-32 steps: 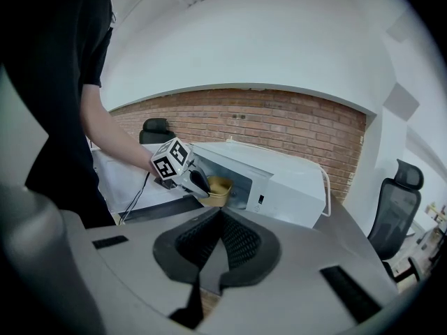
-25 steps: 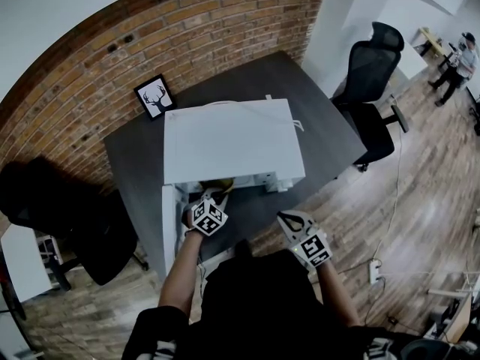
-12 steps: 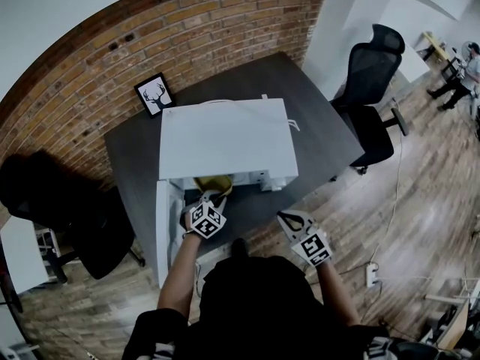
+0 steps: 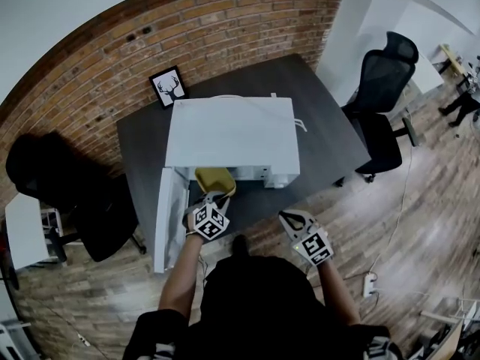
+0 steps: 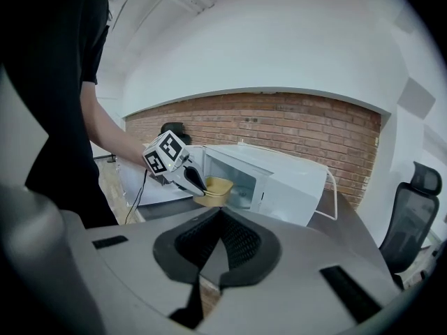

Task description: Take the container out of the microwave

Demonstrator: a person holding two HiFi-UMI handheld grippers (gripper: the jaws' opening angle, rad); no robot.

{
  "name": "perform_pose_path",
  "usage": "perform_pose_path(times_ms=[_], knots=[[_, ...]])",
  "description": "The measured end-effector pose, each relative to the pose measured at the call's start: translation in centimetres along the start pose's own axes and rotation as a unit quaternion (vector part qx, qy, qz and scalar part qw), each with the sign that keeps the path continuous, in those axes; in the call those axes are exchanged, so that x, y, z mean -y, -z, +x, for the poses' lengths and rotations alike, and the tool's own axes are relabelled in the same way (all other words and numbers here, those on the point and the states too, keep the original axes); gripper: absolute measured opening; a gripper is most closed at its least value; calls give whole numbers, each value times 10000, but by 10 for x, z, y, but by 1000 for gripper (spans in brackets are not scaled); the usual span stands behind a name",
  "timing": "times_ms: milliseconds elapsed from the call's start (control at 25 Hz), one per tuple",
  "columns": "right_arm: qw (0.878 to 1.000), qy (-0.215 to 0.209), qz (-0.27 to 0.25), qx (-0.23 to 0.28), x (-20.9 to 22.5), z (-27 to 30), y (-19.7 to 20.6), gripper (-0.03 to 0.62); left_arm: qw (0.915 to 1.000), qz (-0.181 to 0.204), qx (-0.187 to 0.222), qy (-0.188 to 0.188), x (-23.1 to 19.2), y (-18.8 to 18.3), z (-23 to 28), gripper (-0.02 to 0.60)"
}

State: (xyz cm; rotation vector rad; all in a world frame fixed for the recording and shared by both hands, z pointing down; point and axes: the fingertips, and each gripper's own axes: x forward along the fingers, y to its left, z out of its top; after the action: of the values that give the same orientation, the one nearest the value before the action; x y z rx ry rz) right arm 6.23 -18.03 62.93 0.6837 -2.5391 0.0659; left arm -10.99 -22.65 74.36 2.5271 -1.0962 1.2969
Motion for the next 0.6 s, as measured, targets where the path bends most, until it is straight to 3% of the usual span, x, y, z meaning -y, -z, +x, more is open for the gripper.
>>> perform_pose_path(times_ms=[600], knots=[[9983,-540,-158,177,-15,-21,7,-2,9992,-91,-25,-395,44,-21,-43,29]])
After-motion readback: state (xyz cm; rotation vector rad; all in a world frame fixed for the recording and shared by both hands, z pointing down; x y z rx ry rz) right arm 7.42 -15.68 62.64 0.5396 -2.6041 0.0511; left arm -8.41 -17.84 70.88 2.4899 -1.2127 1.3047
